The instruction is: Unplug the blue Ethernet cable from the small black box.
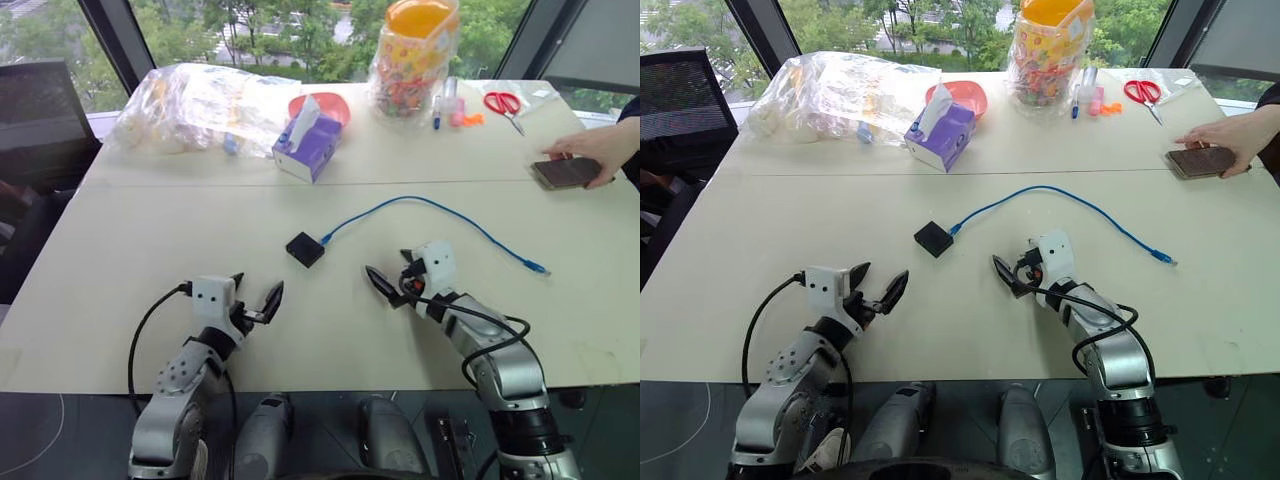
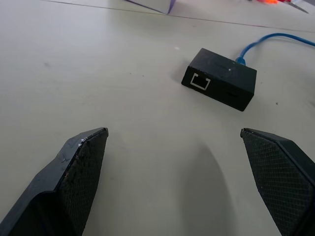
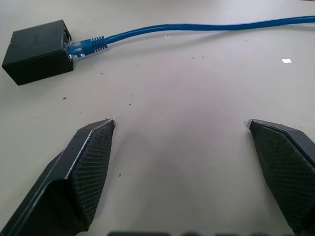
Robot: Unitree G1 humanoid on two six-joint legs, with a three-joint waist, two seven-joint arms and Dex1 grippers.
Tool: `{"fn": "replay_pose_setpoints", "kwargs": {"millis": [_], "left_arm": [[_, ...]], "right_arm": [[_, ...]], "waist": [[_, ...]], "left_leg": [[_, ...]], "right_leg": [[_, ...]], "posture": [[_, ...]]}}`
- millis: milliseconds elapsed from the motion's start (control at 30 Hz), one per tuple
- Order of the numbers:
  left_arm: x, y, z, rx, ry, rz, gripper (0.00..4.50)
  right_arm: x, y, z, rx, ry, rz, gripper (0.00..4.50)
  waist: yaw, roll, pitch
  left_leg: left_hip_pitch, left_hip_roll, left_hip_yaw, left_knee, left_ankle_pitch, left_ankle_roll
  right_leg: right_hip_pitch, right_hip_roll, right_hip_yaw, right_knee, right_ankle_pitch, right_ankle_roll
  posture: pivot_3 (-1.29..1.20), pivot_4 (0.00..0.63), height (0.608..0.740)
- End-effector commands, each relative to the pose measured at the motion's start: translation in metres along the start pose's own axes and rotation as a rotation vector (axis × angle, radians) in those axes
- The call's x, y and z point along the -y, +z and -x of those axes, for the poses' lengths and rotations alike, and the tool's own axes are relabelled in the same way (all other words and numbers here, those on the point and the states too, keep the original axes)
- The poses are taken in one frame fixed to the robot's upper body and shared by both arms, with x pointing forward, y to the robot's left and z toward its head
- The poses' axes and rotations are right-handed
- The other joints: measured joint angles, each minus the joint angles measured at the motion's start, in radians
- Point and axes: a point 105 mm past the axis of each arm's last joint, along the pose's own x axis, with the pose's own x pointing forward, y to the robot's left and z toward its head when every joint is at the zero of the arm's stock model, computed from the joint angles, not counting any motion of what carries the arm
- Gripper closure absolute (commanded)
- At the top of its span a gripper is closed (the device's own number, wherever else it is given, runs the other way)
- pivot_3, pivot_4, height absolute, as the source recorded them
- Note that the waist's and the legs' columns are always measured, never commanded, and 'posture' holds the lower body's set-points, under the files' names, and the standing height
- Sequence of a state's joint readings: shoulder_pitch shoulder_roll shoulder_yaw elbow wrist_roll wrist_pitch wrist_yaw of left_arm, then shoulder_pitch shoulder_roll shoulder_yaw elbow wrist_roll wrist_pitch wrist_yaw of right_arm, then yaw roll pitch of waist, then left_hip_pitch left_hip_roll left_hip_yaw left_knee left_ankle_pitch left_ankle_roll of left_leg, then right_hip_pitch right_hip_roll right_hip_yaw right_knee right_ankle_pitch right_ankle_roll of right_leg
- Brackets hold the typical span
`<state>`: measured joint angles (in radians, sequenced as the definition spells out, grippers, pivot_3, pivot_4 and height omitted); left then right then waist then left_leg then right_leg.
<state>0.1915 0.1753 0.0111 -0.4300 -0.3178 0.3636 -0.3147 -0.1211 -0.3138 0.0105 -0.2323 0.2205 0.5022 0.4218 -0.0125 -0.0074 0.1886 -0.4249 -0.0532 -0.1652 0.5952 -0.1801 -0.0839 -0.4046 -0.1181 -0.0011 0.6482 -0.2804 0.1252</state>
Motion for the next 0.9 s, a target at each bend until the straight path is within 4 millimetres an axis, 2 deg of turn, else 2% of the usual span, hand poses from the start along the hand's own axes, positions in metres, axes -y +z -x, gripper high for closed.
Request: {"fn": "replay_pose_setpoints", "kwargs": {"millis": [33,200,467,633,767,900], "left_arm": [[0.005,0.015,0.005,0.049,-0.042,-0.011,0.01],[0.011,0.023,0.01,0.06,-0.116,0.035,0.01],[0.003,0.038,0.011,0.046,-0.184,0.006,0.01],[0.005,0.04,0.008,0.014,-0.259,0.002,0.01],[0.005,0.047,0.005,0.008,-0.31,-0.014,0.01],[-0.003,0.057,0.002,0.006,-0.326,-0.035,0.01]], "right_arm": [[-0.003,0.018,0.0,0.063,0.034,0.032,0.0],[-0.014,0.027,0.003,0.074,0.141,0.072,0.0],[-0.006,0.053,-0.001,0.083,0.241,0.111,0.0],[-0.005,0.064,-0.005,0.028,0.36,0.179,0.0],[0.004,0.091,-0.024,-0.015,0.478,0.315,0.0],[0.008,0.104,-0.049,-0.082,0.57,0.513,0.0]], "waist": [[0.001,0.0,0.0],[0.002,0.0,0.0],[0.001,0.0,0.0],[0.001,0.0,0.0],[-0.007,0.0,0.001],[-0.008,0.001,0.001]], "left_leg": [[0.0,0.0,0.0,0.0,0.0,0.0],[0.0,0.0,0.0,0.0,0.0,0.0],[0.0,0.0,0.0,0.0,0.0,0.0],[-0.001,0.0,0.0,0.0,0.0,0.001],[0.0,0.0,0.001,0.0,0.0,0.001],[0.001,0.001,0.001,0.0,0.0,0.001]], "right_leg": [[0.0,0.0,0.0,0.0,0.0,0.0],[0.0,0.0,0.0,0.0,0.0,0.0],[0.0,0.0,0.0,0.0,0.0,0.0],[0.0,0.0,0.0,-0.001,0.0,0.0],[0.0,0.0,0.0,0.0,0.001,-0.001],[0.0,0.001,0.0,0.0,0.001,-0.002]], "posture": [[0.0,0.15,0.726],[0.0,0.15,0.726],[0.0,0.15,0.726],[0.0,0.15,0.726],[0.0,0.15,0.726],[0.0,0.15,0.726]]}}
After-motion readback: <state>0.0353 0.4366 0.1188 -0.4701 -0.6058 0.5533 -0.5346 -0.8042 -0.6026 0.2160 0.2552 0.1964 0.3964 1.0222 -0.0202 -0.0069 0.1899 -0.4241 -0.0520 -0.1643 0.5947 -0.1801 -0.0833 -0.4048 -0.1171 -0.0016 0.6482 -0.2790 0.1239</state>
